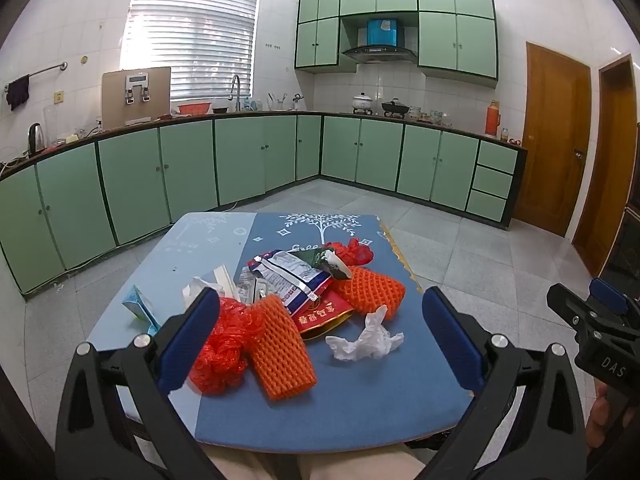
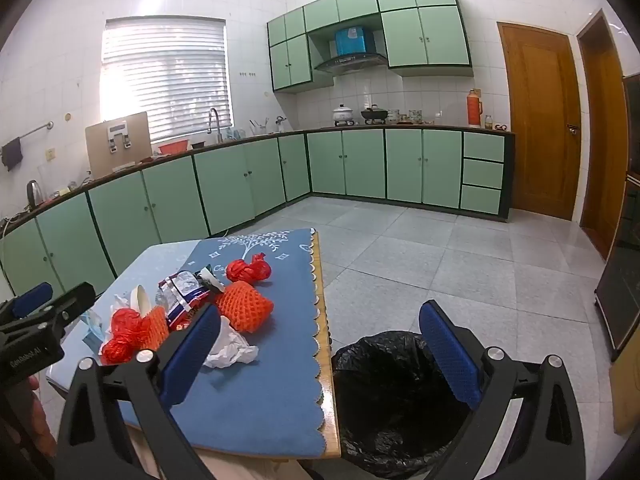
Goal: Collect trash
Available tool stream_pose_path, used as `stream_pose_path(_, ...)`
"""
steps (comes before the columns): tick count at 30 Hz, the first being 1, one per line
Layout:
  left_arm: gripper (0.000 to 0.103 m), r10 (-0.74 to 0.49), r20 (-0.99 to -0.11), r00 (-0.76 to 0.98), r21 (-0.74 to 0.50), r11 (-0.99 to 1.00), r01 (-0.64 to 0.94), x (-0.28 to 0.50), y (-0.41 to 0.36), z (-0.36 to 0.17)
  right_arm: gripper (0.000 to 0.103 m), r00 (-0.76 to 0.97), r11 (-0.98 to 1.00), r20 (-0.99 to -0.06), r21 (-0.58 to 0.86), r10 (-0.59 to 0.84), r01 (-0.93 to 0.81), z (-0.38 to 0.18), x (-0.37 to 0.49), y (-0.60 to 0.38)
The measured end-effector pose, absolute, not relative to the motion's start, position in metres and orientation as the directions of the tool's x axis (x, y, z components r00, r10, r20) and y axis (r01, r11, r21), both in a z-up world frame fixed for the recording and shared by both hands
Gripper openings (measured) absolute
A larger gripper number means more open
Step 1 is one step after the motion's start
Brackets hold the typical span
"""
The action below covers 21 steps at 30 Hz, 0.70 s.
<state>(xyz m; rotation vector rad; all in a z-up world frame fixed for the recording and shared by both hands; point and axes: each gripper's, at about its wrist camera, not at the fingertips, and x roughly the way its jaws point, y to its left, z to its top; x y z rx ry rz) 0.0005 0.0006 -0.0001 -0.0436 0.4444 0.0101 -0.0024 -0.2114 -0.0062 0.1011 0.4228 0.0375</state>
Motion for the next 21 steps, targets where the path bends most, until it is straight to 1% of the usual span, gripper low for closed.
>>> stream_pose_path(21, 0.098, 0.003, -0.428, 0.904, -0.038, 0.999, -0.021, -0.0001, 0.0, -0.0001, 0.097, 0.91, 0.994, -0.411, 0.106, 0.057, -0.014, -0.0068, -0.0019, -0.2126)
